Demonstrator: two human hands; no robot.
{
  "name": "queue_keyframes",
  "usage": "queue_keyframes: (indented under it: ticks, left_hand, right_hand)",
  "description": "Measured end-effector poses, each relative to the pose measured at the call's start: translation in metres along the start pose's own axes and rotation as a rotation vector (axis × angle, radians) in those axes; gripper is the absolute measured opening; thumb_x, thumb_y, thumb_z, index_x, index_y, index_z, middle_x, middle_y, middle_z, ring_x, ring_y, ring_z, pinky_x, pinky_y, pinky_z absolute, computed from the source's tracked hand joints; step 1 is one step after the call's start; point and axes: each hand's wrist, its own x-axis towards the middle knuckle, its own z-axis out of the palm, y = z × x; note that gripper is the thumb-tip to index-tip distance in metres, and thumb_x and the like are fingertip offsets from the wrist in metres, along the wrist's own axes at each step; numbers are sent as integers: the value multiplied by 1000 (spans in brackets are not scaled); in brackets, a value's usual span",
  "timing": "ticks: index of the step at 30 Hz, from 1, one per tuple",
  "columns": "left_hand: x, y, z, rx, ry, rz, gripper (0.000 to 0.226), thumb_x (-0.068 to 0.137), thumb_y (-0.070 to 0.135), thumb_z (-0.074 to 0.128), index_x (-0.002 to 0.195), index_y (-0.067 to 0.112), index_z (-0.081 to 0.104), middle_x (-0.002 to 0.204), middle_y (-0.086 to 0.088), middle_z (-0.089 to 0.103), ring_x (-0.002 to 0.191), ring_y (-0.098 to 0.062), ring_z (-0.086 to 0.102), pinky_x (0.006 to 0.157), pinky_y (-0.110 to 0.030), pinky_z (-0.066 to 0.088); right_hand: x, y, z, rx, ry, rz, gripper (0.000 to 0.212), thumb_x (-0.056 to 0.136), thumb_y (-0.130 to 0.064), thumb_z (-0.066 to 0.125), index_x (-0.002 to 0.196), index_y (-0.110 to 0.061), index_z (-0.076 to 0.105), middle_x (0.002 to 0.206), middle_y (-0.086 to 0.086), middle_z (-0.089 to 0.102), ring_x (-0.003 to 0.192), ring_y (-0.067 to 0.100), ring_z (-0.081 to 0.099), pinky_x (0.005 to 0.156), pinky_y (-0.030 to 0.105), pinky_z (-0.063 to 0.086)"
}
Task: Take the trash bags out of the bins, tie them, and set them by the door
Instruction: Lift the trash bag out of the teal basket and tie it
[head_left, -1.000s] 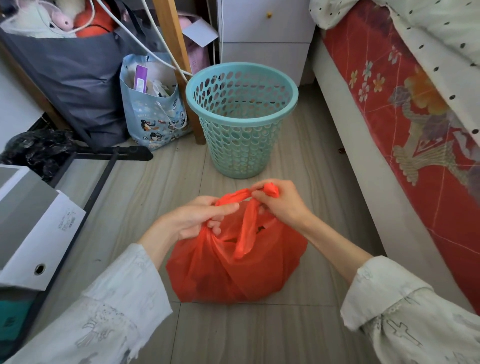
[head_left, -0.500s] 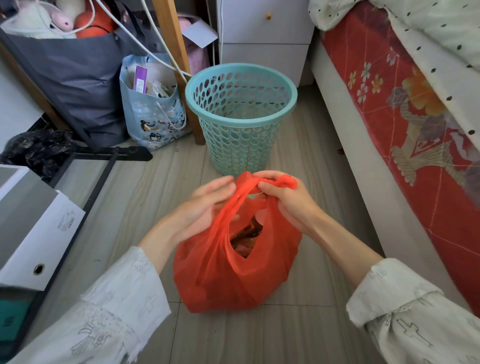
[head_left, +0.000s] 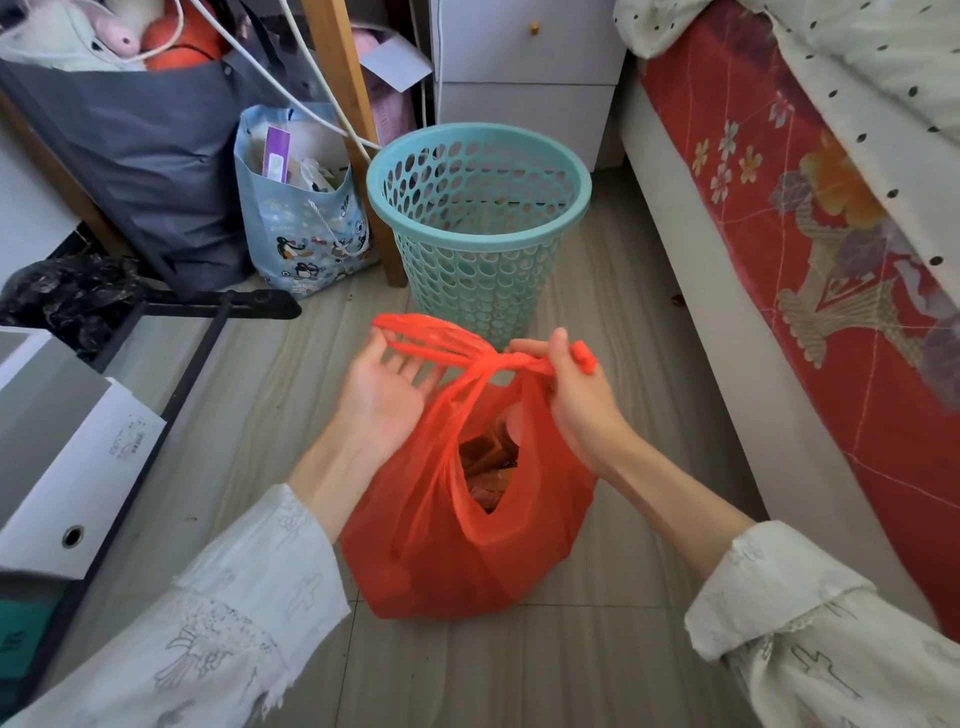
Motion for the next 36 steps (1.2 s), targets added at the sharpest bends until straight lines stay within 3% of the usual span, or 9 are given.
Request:
queue_keyframes:
  ticks: [3,6,9,12,22,30,33,34,36]
  left_hand:
    - [-2,6,-9,-231,-37,-7,33,96,16,30,66,18,41,76,-3,68,88,-20,64,90,-43,46]
    - [1,9,-25,-242,31,3,34,93,11,25,62,18,36,44,4,42,45,-11,42,65,-28,40]
    - [9,7,-54,-141,193,2,36,94,11,20,61,20,32,34,7,29,29,-9,23,44,-20,25]
    - [15,11,-78,-5,302,14,37,94,11,19,60,20,30,29,8,25,23,-6,19,33,-13,19]
    - [15,11,-114,168,537,37,40,98,18,18,60,19,29,25,10,22,21,-6,16,29,-11,12]
    - [19,15,-98,187,389,135,36,97,21,18,63,20,30,36,7,36,36,-9,32,42,-19,31]
    - [13,17,-84,109,320,140,43,98,42,16,75,19,44,64,0,63,71,-14,58,75,-31,47]
    - [12,17,-81,104,282,128,46,95,50,13,83,21,47,70,3,70,84,-14,61,84,-35,46]
    - [11,10,-76,56,187,105,50,90,61,13,106,26,46,84,9,74,103,-15,60,91,-43,43]
  right_hand:
    - [9,-2,-15,458,47,176,55,100,-40,21,70,-10,56,59,5,68,67,16,66,79,28,51]
    - [14,1,-38,729,219,321,56,99,-44,18,51,-17,30,32,-2,35,30,14,42,63,32,46]
    - [12,10,-58,645,320,389,72,99,-47,15,34,-18,28,27,-5,17,21,11,16,40,14,27]
    - [10,24,-75,429,414,388,56,99,-45,15,50,-17,21,25,-6,15,19,9,12,37,3,20]
    - [5,55,-120,100,663,464,45,98,-43,21,61,-18,27,21,-6,18,16,9,17,33,7,26]
    - [5,47,-114,144,570,351,47,99,-41,26,59,-17,28,24,-7,22,20,6,20,32,11,28]
    - [4,37,-112,448,521,329,33,97,-38,40,74,-14,44,47,1,47,45,9,50,52,24,48]
    - [3,35,-111,517,510,336,24,95,-36,43,94,-13,51,71,6,57,72,13,60,73,30,51]
    - [0,37,-109,647,520,374,47,93,-32,49,135,-13,37,126,8,50,120,18,48,102,34,38]
